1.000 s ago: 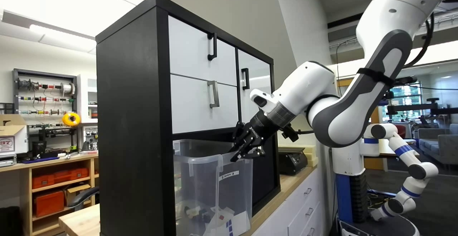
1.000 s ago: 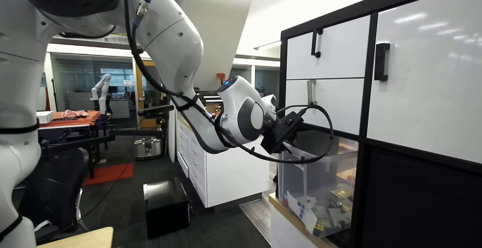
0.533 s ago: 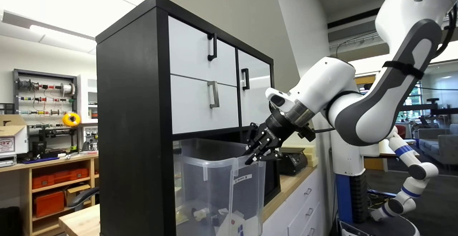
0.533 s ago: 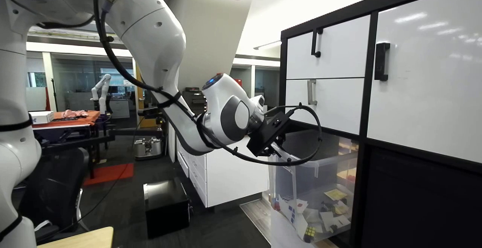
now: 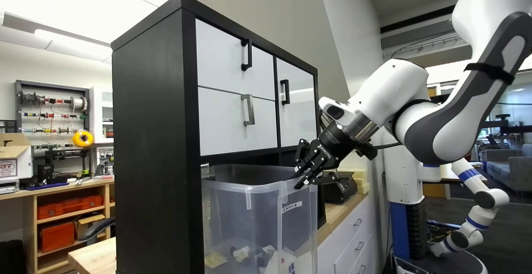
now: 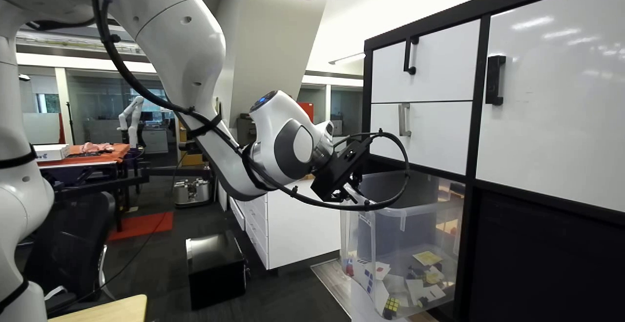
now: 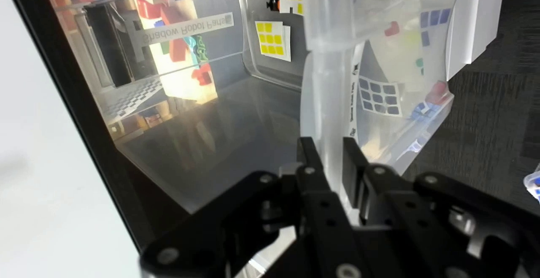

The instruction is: Pull out the storage box

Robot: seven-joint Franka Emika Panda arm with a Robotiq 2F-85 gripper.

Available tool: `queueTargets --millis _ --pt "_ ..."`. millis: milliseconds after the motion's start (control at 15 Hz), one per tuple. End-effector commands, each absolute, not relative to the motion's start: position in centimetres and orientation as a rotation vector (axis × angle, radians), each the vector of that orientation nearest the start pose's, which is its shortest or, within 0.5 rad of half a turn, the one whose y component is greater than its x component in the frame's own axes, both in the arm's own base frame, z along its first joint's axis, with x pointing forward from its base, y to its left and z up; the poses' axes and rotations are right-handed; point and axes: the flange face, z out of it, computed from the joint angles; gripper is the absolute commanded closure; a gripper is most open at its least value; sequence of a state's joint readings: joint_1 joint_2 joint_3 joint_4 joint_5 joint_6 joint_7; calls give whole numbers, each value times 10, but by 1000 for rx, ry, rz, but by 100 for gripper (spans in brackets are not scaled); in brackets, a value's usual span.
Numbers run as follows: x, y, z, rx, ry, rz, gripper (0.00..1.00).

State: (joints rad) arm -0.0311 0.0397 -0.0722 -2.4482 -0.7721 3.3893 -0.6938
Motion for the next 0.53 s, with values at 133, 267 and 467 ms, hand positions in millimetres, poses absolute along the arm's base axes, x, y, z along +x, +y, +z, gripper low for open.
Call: queueTargets --millis 133,267,467 --pt "482 20 395 -2553 -2261 -1262 96" --pt "477 19 396 -2555 -2264 -1260 96" --pt "475 21 398 -2569 -2273 -1230 56"
